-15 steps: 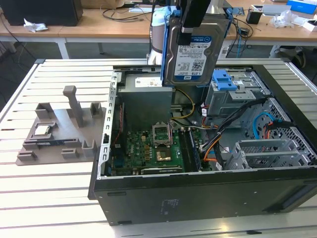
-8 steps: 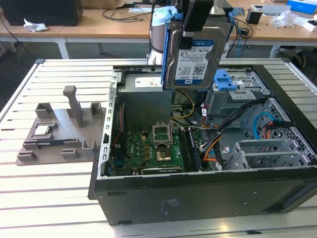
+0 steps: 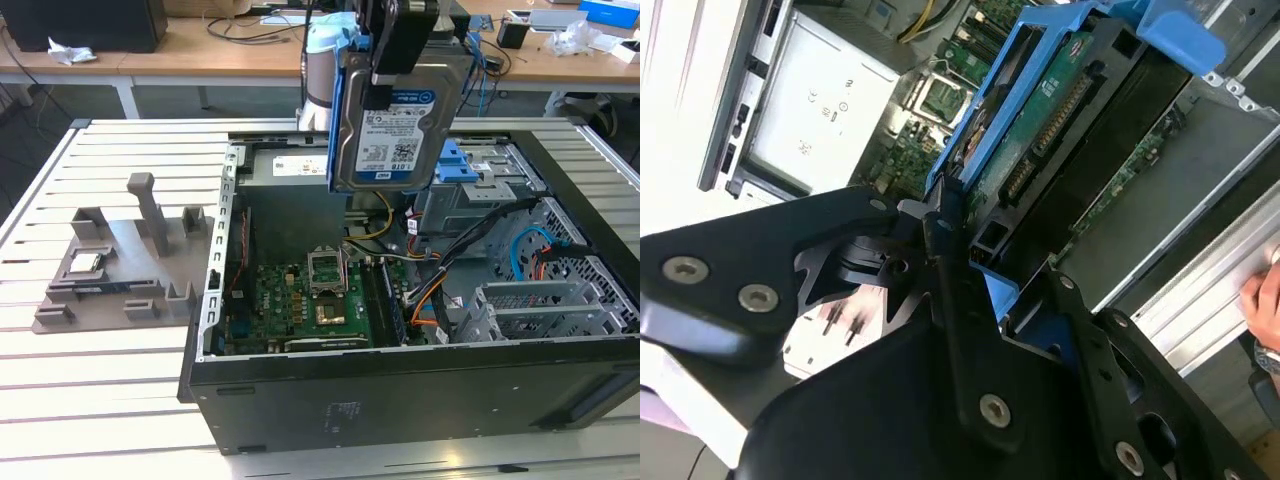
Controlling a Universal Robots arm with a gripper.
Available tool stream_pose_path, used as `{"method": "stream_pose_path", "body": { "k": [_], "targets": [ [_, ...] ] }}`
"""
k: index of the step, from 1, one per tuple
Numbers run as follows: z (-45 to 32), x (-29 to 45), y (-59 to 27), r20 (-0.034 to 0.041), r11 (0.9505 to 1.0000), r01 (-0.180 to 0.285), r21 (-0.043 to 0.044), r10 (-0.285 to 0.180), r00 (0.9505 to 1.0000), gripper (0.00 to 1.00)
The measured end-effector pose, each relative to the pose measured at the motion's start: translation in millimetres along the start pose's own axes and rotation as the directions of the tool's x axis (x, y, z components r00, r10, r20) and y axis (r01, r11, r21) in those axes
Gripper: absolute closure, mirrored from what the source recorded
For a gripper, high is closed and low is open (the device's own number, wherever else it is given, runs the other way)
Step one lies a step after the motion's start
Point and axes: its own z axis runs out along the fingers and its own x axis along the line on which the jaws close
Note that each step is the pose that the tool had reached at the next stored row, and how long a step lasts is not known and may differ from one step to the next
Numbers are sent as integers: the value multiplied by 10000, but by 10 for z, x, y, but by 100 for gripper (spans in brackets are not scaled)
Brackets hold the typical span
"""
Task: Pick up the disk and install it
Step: 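Pick up the disk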
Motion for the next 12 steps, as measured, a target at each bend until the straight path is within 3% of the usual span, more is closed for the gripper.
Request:
{"method": "stream_pose_path", "body": {
  "k": [12],
  "targets": [
    [4, 150, 3, 0, 10000, 0, 0, 0, 10000, 63]
  ]
}}
